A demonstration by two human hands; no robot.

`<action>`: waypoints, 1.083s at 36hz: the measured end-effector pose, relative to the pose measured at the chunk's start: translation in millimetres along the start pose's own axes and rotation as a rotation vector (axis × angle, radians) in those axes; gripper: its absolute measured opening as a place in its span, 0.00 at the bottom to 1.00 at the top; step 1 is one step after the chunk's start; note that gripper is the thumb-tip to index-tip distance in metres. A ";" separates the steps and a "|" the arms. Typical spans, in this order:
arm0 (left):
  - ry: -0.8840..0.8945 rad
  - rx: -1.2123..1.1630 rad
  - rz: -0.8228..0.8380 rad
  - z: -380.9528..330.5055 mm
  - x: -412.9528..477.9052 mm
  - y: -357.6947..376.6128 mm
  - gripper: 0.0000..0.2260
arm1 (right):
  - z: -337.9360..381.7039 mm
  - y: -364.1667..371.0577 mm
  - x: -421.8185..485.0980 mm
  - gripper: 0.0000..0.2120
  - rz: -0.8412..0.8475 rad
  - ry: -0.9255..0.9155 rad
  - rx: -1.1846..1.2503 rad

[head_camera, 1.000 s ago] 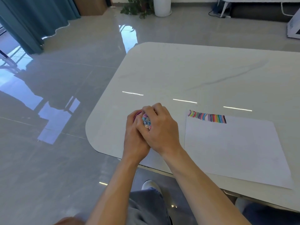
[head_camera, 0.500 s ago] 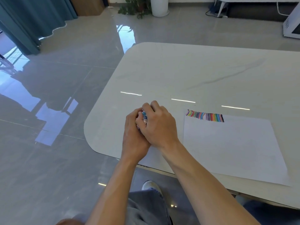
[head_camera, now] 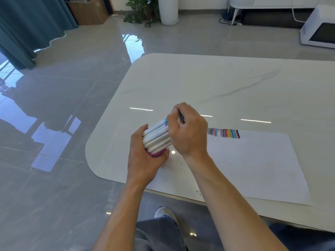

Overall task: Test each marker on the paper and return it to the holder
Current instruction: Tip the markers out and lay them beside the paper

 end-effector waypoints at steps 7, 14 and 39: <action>-0.025 0.017 -0.016 8.1 6.0 -10.2 0.52 | -61.4 -35.0 -9.6 0.13 -0.193 0.371 0.225; -0.054 0.107 -0.058 6.0 7.6 -24.1 0.51 | -104.5 -50.3 -38.2 0.13 -0.190 0.535 0.090; 0.350 0.516 0.328 -42.3 -33.1 94.3 0.29 | -118.7 -21.7 -64.7 0.16 0.073 0.542 -0.259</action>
Point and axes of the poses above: each hand's wrist, its own x-axis towards the middle knuckle, its own y-axis out of the palm, z = x × y, the point moved 8 cm from there along x, towards the middle knuckle, and after that the axes turned 9 degrees about x, right-handed, at the moved point
